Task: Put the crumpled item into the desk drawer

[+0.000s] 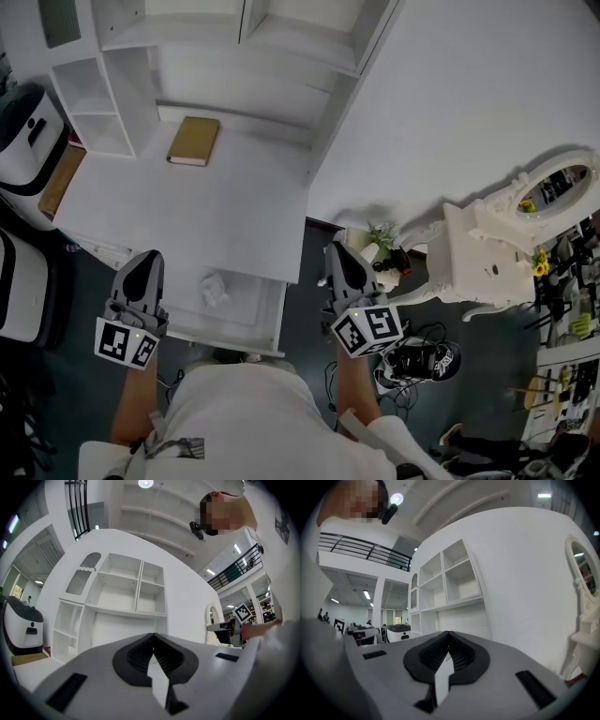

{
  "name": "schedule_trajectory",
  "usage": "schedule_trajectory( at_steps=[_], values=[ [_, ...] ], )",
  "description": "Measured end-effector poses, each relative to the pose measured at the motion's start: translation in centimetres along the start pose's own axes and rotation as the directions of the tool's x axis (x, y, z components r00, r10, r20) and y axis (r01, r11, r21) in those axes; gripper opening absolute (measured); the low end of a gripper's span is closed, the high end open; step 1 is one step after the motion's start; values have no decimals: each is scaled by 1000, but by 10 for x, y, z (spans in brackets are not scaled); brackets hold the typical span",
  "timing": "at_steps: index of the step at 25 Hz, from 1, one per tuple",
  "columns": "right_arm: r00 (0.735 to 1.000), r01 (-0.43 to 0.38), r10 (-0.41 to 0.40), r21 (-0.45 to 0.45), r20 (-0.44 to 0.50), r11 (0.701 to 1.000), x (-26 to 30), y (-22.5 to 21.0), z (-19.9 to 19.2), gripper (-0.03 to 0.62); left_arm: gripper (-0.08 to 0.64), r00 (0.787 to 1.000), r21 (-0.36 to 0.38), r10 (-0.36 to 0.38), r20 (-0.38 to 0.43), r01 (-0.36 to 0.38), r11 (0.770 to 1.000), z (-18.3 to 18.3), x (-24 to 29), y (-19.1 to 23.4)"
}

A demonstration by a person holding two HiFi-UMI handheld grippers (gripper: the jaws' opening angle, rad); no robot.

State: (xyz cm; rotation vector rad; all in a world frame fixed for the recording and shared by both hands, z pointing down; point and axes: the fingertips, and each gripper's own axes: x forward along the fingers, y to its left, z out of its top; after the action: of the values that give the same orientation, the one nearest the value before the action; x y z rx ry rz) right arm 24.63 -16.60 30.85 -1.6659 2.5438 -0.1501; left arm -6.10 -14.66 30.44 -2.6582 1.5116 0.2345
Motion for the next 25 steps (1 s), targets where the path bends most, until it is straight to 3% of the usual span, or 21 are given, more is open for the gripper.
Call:
schedule_trajectory(
  at_steps=[6, 13, 25],
  values=[
    [999, 1, -3, 47, 50, 999, -22, 8, 19, 9, 15, 999, 45, 39, 16, -40, 998, 18, -19, 3],
    [998, 28, -24, -75, 50, 997, -37, 23, 33, 9, 15, 992, 44, 125, 4, -125, 991, 36, -62, 25],
    [999, 40, -37, -94, 26, 995, -47, 47, 29, 9, 15, 993, 57, 112, 24, -113, 992, 52, -78, 30]
  ],
)
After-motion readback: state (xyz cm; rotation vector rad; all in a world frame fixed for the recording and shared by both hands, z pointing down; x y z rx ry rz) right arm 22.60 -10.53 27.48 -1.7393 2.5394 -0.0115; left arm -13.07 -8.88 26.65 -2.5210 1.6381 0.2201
